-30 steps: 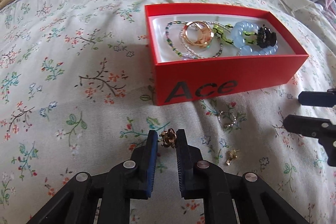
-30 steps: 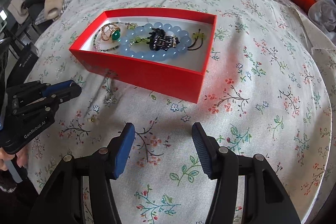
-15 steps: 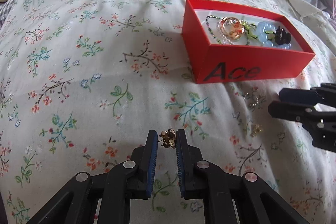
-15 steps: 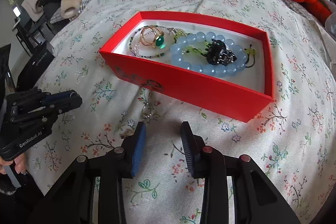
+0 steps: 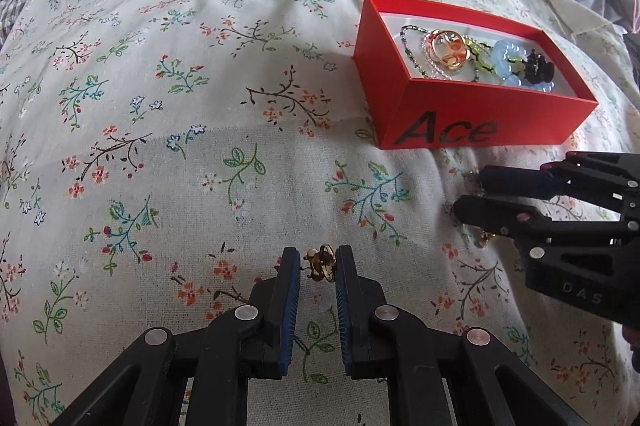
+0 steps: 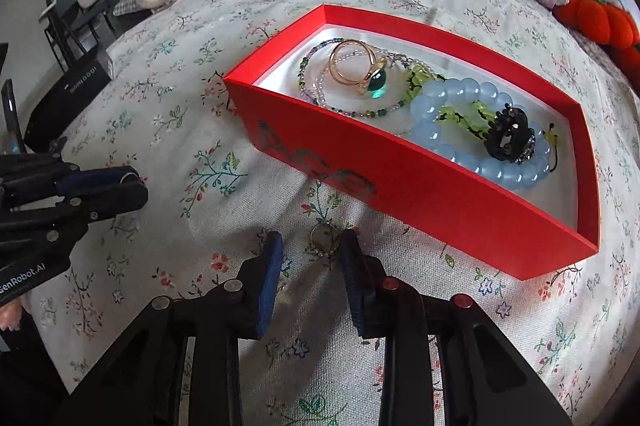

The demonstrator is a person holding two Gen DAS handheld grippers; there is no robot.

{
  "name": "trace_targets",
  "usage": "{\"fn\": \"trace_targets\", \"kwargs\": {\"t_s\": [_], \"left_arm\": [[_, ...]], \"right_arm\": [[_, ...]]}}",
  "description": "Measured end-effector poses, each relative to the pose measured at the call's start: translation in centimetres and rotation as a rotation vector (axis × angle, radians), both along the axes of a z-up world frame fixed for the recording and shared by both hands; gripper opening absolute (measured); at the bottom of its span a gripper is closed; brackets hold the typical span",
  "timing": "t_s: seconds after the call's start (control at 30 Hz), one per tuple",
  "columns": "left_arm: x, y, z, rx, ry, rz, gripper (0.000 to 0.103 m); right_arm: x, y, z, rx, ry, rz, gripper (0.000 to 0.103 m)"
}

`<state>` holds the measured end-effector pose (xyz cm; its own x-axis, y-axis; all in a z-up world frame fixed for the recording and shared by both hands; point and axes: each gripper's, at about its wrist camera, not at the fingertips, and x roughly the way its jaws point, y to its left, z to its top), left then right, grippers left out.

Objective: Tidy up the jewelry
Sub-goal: 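Carry the gold earring into the red box and open the left tool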

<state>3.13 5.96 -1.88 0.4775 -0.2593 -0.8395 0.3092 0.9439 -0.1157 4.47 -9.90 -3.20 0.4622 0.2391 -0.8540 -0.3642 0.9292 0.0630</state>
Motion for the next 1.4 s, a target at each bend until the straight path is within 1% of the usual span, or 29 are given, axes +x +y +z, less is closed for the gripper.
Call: {"fn": "trace_targets", "kwargs": {"t_s": [0.17, 0.27, 0.37, 0.63, 0.83, 0.97, 1.13, 1.27, 1.4], "left_arm": [[0.2, -0.3, -0.2, 0.006, 0.006, -0.001, 0.012], [0.3, -0.5, -0.2, 0.002, 0.008, 0.001, 0.012], [0.4, -0.6, 0.0, -0.009, 0.008, 0.008, 0.012], [0.9, -1.4, 1.0, -0.039, -0.013, 0.018, 0.012], [1.4, -2.3, 2.4, -0.072, -0.043, 0.016, 0.012], [1.8, -2.8, 3.8, -0.106, -0.071, 0.024, 0.012], [2.5, -3.3, 5.2, -0.155, -0.092, 0.048, 0.012], [3.0, -3.6, 6.0, -0.189, -0.102, 0.071, 0.012], [3.9, -4.3, 6.1, -0.21, -0.096, 0.08, 0.012]], "right_arm": [[0.2, -0.2, -0.2, 0.012, 0.011, -0.003, 0.017], [0.1, -0.2, -0.2, 0.006, 0.008, -0.005, 0.016], [0.0, -0.1, 0.0, 0.013, 0.017, -0.013, 0.016], [-0.2, -1.6, 1.7, 0.09, 0.074, -0.044, 0.016], [-0.8, -2.5, 4.7, 0.139, 0.042, -0.044, 0.016], [-0.5, -3.6, 6.5, 0.145, 0.042, -0.068, 0.016], [-0.1, -5.6, 8.7, 0.177, 0.017, -0.118, 0.016], [0.2, -7.4, 9.6, 0.19, 0.012, -0.163, 0.016], [1.1, -8.8, 9.6, 0.177, 0.033, -0.222, 0.016]]}}
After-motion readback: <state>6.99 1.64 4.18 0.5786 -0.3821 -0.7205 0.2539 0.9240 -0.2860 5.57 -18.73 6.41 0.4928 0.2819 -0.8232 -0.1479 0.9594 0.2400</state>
